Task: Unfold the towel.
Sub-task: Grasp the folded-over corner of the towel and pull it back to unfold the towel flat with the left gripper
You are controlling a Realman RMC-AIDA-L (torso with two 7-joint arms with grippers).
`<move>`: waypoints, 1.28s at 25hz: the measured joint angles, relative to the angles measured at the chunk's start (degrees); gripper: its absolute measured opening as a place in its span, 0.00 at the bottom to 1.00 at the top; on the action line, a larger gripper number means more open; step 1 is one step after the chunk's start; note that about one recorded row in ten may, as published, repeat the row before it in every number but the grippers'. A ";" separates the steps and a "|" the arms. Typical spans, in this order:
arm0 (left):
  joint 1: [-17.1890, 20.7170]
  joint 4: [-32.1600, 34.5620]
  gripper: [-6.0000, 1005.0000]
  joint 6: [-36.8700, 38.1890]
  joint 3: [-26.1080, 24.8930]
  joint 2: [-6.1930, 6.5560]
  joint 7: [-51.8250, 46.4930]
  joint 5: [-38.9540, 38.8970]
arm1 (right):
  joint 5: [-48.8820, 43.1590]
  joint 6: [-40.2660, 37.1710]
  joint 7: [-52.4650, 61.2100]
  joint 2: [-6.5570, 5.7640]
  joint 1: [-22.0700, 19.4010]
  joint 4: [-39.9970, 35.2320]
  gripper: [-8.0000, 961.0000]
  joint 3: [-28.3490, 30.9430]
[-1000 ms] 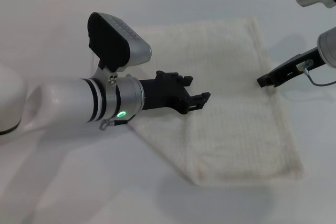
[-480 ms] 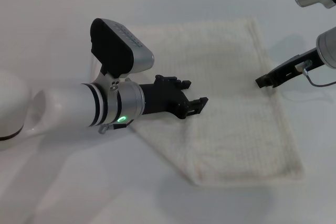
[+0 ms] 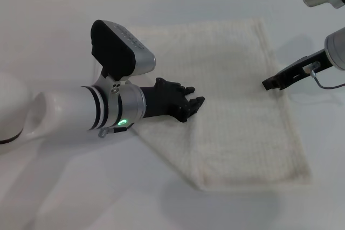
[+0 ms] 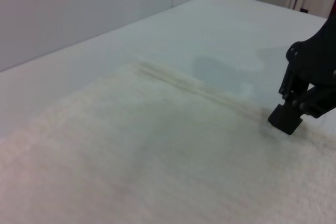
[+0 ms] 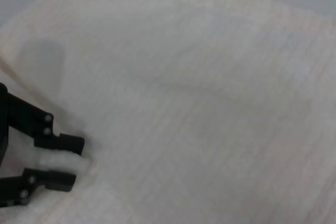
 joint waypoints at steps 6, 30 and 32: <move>0.19 -0.05 0.16 0.18 -0.15 0.01 0.21 -0.01 | 0.00 0.01 0.05 0.03 0.05 0.05 0.01 -0.06; 14.69 -0.38 0.06 38.58 -33.15 1.03 21.48 -0.63 | -0.27 -0.25 0.36 -0.33 0.17 0.23 0.01 -0.51; 14.81 -1.17 0.06 40.09 -34.73 1.07 22.22 -0.58 | -0.29 -0.25 0.37 -0.36 0.18 0.28 0.01 -0.51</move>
